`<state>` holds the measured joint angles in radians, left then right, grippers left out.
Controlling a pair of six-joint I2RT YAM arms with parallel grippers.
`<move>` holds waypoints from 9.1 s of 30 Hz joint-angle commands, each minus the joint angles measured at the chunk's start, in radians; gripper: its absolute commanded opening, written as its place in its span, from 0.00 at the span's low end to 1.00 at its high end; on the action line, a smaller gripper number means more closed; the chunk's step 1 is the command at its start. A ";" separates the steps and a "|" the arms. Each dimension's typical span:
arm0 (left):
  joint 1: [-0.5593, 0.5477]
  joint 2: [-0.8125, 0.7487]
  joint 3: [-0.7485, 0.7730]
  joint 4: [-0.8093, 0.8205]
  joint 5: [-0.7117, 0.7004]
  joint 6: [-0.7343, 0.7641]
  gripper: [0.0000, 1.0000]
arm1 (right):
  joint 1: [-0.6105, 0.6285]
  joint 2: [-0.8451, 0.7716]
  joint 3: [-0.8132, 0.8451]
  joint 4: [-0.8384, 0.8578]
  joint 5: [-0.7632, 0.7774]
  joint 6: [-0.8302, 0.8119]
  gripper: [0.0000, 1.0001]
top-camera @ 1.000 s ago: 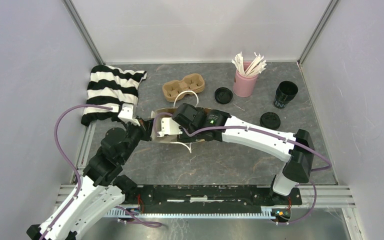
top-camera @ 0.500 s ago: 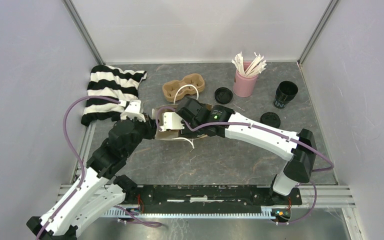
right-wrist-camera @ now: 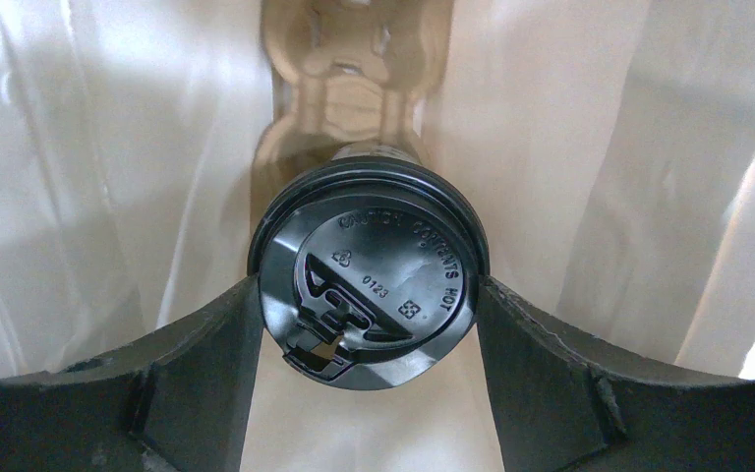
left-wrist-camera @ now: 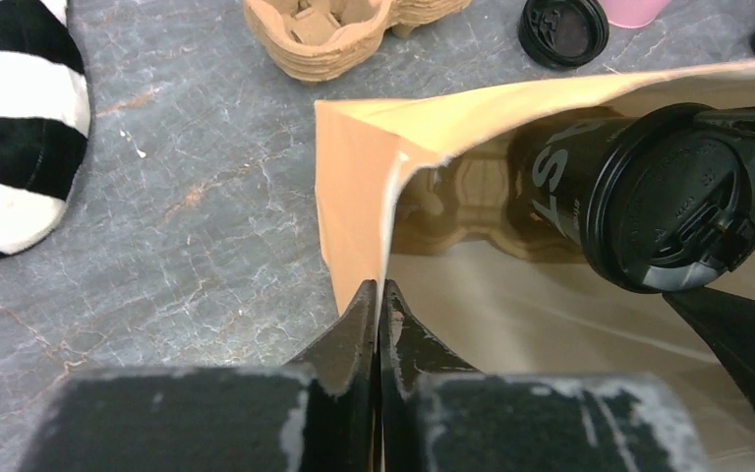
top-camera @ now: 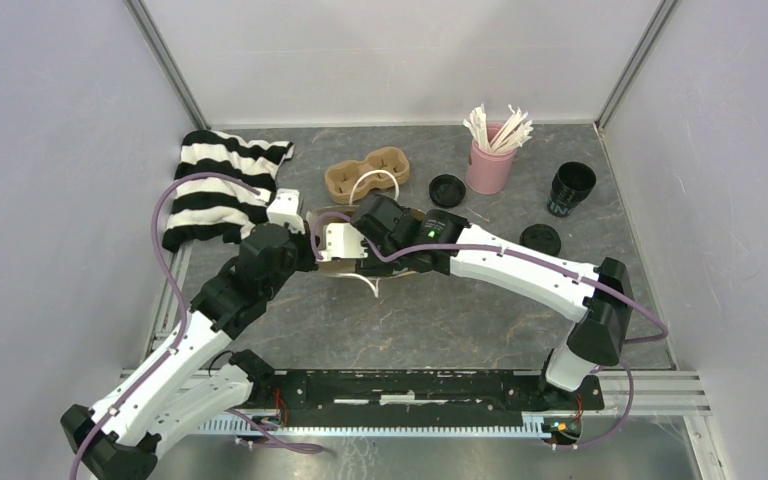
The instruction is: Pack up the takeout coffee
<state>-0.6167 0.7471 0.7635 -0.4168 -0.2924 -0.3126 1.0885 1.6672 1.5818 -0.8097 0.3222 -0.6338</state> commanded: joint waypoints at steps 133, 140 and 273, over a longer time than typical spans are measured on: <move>-0.048 -0.154 -0.002 -0.056 0.170 0.002 0.02 | -0.138 0.133 -0.146 0.388 -0.191 -0.144 0.31; -0.048 -0.094 0.114 -0.145 0.192 -0.036 0.02 | -0.136 0.078 -0.146 0.333 -0.256 0.038 0.32; 0.543 0.722 0.425 -0.259 0.651 -0.158 0.37 | -0.249 -0.487 -1.111 0.888 -0.378 1.731 0.86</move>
<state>-0.0742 1.4521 1.2594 -0.8219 0.2131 -0.5446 0.8421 1.1343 0.4240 -0.0078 -0.0681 1.0626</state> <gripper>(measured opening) 0.412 0.866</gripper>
